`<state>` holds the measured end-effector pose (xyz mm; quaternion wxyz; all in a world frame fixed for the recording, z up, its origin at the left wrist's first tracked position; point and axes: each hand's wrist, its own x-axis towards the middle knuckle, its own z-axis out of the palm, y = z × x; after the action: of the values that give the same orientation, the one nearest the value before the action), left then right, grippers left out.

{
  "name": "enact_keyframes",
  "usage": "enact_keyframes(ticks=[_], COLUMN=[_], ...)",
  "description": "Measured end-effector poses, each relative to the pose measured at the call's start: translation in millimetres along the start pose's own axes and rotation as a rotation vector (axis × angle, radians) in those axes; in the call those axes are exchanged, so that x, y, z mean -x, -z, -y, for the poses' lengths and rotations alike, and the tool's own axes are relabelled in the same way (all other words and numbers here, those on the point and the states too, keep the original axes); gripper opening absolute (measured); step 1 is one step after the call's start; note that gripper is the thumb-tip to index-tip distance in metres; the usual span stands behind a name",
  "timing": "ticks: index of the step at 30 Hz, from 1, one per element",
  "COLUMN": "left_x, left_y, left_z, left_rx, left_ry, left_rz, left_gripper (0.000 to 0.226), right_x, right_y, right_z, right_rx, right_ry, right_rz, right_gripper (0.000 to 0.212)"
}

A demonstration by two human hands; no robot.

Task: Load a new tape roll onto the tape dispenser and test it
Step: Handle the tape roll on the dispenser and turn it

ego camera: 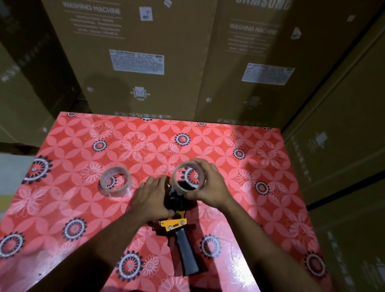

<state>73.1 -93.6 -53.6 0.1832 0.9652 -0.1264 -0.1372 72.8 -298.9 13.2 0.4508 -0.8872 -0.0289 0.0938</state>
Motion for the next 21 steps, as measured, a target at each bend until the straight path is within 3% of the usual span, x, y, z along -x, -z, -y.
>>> enact_keyframes(ticks=[5,8,11,13,15,17,19,21], left_x=[13.9,26.7,41.3,49.0,56.2,65.3,75.1,83.2], left_y=[-2.2,-5.9,-11.9,-17.2,-21.1,-22.8,-24.9,-28.6], left_z=[3.1,7.4,10.3,13.2,15.9,17.4,18.4,20.8], left_rx=[0.05,-0.021,-0.092,-0.113,-0.095,-0.077,-0.069,-0.052], left_ry=[-0.122,-0.186,-0.211,-0.186,-0.15,-0.13,-0.123,-0.121], left_rz=[-0.197,-0.218,-0.193,-0.164,-0.157,-0.16,-0.155,-0.137], left_gripper=[0.063,0.054,0.054,0.055,0.057,0.061,0.067,0.072], right_x=[34.1,42.1,35.3,24.8,11.5,8.1,15.4,32.0], right_y=[10.2,22.9,31.2,31.8,30.1,27.9,20.2,4.3], right_z=[-17.9,-33.7,-48.9,-61.5,-77.5,-79.5,-76.0,-63.4], right_rx=[-0.141,-0.105,-0.036,0.004,0.024,0.042,0.103,0.19], right_ry=[-0.115,-0.228,-0.327,-0.382,-0.424,-0.511,-0.571,-0.509], right_rz=[-0.177,-0.247,-0.289,-0.314,-0.296,-0.273,-0.326,-0.446], right_gripper=[0.079,0.075,0.053,0.064,0.092,0.106,0.098,0.076])
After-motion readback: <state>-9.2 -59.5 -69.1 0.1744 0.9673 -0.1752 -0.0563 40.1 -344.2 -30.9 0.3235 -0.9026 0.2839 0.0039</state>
